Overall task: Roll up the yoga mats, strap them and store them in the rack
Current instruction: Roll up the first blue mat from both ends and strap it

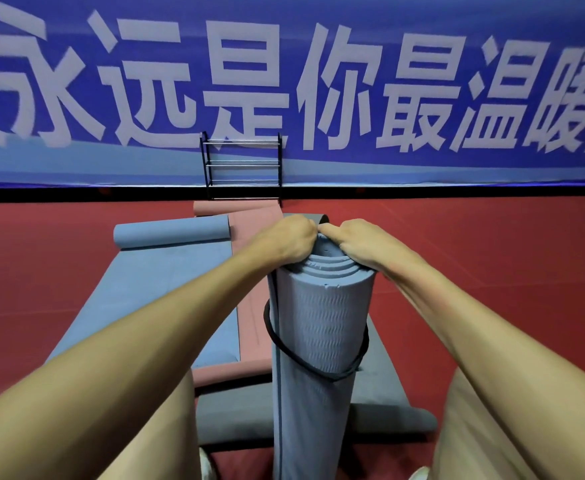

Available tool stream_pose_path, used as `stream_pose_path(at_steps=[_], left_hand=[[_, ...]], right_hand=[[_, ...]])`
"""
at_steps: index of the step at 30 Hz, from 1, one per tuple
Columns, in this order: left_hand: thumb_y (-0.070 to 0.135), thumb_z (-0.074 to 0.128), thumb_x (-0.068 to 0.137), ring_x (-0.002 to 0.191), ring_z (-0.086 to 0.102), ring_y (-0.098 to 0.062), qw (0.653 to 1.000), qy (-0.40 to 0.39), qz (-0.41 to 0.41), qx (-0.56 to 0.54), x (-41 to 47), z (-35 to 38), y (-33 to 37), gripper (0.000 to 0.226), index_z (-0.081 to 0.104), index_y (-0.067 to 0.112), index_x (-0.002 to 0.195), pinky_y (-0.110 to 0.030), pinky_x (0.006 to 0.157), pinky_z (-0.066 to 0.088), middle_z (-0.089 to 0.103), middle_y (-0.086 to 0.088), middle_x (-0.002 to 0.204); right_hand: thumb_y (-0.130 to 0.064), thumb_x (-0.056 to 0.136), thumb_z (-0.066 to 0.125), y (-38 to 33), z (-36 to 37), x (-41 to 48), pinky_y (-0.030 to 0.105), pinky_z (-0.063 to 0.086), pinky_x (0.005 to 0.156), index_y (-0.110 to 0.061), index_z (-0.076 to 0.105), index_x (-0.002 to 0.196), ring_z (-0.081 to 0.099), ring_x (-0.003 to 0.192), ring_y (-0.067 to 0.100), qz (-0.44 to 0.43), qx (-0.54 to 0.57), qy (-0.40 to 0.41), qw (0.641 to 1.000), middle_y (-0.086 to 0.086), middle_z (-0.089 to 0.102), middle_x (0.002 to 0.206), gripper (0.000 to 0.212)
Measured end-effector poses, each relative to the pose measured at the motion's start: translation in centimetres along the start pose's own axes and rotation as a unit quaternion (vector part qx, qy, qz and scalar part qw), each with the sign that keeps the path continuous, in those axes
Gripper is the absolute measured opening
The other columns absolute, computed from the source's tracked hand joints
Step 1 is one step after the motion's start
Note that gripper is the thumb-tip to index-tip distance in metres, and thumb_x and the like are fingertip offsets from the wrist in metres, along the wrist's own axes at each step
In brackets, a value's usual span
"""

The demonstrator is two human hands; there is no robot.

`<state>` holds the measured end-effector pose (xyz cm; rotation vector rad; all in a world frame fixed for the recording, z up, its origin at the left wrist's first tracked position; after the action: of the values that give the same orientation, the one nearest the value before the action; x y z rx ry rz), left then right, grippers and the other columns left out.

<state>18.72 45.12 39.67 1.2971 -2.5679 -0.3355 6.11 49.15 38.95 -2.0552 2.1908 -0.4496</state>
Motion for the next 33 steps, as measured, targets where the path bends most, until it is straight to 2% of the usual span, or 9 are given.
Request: stream_pose_path(at_steps=[4,7,10,16,19,22,25,27,33], left_hand=[[0.011,0.023,0.102,0.1,0.052,-0.035,0.998,0.038,-0.02,-0.051,-0.7,-0.1,-0.4,0.033,0.052,0.0,0.096,-0.036,0.079,0.038,0.055,-0.026,0.11],[0.026,0.03,0.1,0.082,0.049,-0.025,0.968,0.044,-0.047,-0.244,-0.6,0.3,-2.0,0.031,0.05,0.013,0.081,-0.032,0.069,0.035,0.057,-0.009,0.086],[0.048,0.041,0.096,0.095,0.063,-0.017,0.886,-0.031,-0.047,-0.46,-1.0,1.6,-3.6,0.037,0.062,0.022,0.112,-0.033,0.077,0.048,0.068,0.005,0.108],[0.049,0.025,0.097,0.115,0.057,-0.01,0.863,0.111,0.003,-0.492,0.3,5.6,-4.2,0.048,0.056,0.027,0.126,-0.036,0.102,0.043,0.062,0.006,0.124],[0.046,0.023,0.102,0.097,0.061,-0.007,0.837,0.099,-0.034,-0.537,0.6,5.0,-3.4,0.048,0.066,0.025,0.108,-0.027,0.087,0.045,0.07,0.009,0.105],[0.061,0.021,0.096,0.096,0.064,-0.004,0.8,0.051,-0.038,-0.597,0.3,5.6,-3.8,0.054,0.066,0.032,0.104,-0.026,0.084,0.049,0.071,0.016,0.098],[0.08,0.03,0.075,0.111,0.059,-0.003,0.803,-0.015,-0.007,-0.596,-0.9,8.6,-5.6,0.075,0.053,0.031,0.127,-0.029,0.098,0.048,0.063,0.015,0.12],[0.088,0.052,0.055,0.115,0.057,-0.001,0.825,-0.047,0.011,-0.563,-2.0,10.9,-7.3,0.104,0.043,0.024,0.136,-0.021,0.091,0.05,0.059,0.013,0.128],[0.036,0.087,0.058,0.12,0.054,-0.005,0.835,-0.123,0.001,-0.536,-2.7,14.8,-9.4,0.106,0.025,0.023,0.143,-0.023,0.094,0.049,0.05,0.007,0.137]], right_hand=[[-0.043,0.096,0.039,-0.2,0.3,0.1,0.031,0.031,0.056,-0.018,0.055,0.069,0.05,0.072,0.026,0.069,0.121,0.013,0.99,0.012,0.055,0.082,0.04],[-0.047,0.081,0.054,0.4,0.9,0.6,0.029,0.032,0.051,-0.012,0.059,0.075,0.055,0.067,0.024,0.142,0.267,0.089,0.949,0.008,0.064,0.08,0.036],[-0.04,0.076,0.063,2.1,1.1,1.1,0.031,0.037,0.054,-0.01,0.062,0.065,0.057,0.066,0.023,0.178,0.325,0.163,0.914,0.006,0.064,0.067,0.031],[-0.042,0.093,0.053,2.7,2.0,1.4,0.03,0.049,0.068,-0.012,0.068,0.074,0.064,0.067,0.019,0.188,0.595,0.199,0.756,0.007,0.071,0.076,0.039],[-0.082,0.075,0.043,3.1,4.3,-1.1,0.033,0.041,0.104,-0.023,0.055,0.127,0.057,0.115,0.006,0.1,0.557,0.158,0.809,-0.009,0.061,0.127,0.08],[-0.088,0.044,0.065,4.5,7.6,-3.9,0.02,0.033,0.104,-0.027,0.014,0.149,0.04,0.129,0.001,0.029,0.486,0.082,0.87,-0.019,0.038,0.141,0.132],[-0.061,0.042,0.085,6.1,11.3,-4.6,0.021,0.041,0.099,-0.022,0.02,0.145,0.047,0.124,0.003,0.024,0.444,0.036,0.895,-0.011,0.044,0.138,0.128],[-0.067,0.031,0.086,6.5,12.6,-4.4,0.029,0.045,0.101,-0.017,0.029,0.141,0.053,0.117,0.002,0.04,0.462,0.028,0.886,-0.005,0.051,0.134,0.133],[-0.078,0.03,0.08,6.3,13.6,-3.4,0.02,0.051,0.085,-0.018,0.036,0.136,0.058,0.109,-0.002,0.055,0.505,0.05,0.86,-0.007,0.057,0.128,0.13]])
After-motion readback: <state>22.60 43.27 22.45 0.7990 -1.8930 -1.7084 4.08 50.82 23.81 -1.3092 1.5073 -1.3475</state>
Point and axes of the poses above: each hand's wrist, its own x-axis towards the middle knuckle, its own z-axis out of the palm, y = z × x, the point moved 1 cm from there along x, towards the middle knuckle
